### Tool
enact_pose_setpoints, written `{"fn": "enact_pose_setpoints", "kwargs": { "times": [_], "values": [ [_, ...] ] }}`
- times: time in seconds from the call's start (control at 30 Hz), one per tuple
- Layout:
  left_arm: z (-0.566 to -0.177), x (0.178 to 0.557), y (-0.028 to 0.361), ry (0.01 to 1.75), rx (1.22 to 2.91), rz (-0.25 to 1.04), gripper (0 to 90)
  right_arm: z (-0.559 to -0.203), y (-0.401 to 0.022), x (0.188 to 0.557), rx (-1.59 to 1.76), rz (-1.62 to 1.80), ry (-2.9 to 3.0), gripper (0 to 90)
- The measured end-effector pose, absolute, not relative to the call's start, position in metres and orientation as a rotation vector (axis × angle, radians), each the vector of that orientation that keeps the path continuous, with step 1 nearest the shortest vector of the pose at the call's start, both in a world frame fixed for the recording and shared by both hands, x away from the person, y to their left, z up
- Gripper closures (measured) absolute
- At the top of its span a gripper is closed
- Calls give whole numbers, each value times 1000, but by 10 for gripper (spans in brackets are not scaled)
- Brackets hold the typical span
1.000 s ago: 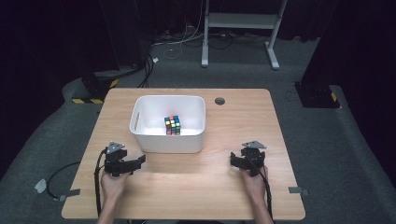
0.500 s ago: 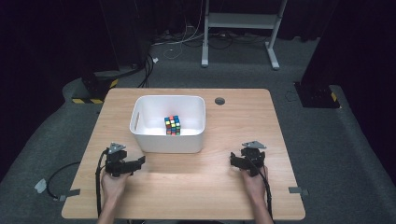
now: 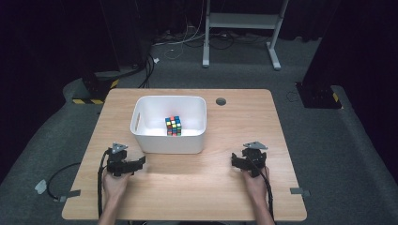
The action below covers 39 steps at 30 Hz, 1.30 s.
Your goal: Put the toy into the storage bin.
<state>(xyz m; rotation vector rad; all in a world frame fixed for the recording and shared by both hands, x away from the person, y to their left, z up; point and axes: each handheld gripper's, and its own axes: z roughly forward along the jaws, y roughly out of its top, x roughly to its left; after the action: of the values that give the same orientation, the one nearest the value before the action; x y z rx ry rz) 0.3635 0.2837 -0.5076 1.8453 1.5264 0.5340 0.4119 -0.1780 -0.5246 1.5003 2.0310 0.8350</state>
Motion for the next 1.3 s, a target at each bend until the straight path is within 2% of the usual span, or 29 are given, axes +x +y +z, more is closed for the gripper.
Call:
{"fn": "enact_pose_setpoints", "kwargs": {
  "times": [1.3],
  "values": [
    [-526, 372, 288, 1549, 1818, 601, 150, -525, -178, 412, 1502, 835, 2031, 170]
  ]
}}
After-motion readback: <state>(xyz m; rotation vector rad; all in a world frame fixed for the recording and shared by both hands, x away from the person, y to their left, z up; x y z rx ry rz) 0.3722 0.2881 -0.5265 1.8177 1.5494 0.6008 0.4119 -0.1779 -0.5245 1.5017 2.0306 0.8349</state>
